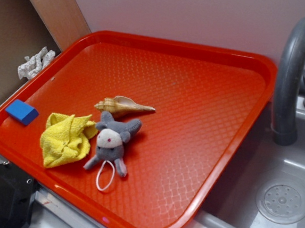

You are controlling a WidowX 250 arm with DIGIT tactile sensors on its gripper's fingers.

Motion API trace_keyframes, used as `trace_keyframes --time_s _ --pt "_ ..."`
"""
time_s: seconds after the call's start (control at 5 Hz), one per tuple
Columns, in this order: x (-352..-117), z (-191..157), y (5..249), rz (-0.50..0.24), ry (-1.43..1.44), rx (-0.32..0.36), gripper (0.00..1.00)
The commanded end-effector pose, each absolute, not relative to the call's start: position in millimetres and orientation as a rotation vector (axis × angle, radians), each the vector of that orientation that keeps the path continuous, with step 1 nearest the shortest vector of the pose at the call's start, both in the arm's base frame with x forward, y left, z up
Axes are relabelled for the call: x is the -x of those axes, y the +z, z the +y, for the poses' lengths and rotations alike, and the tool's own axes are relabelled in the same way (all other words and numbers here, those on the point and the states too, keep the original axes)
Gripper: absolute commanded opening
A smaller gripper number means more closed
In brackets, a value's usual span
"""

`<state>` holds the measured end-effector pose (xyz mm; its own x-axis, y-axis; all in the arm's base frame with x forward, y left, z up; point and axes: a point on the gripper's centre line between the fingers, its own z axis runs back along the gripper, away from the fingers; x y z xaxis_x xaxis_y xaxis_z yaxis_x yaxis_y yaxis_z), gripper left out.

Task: Grab the yellow cloth.

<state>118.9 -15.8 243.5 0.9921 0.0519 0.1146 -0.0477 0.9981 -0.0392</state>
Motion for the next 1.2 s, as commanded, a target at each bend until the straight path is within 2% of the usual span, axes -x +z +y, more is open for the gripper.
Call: trace_keyframes --time_s 0.0,0.2,0.4,0.6,0.8,1.0 --pt "-119 -16 243 -0.116 0.050 0.036 1.00" --pt "-156 17 193 -0.026 0.097 0.013 1.00" --pt "-187 33 145 0.001 -0.047 -0.053 1.00" --pt "-187 17 94 0.039 -0.201 -0.081 1.00" --pt "-172 0 44 0.118 -0.295 -0.051 1.00" --pt "-147 -33 17 0.205 -0.385 0.080 1.00"
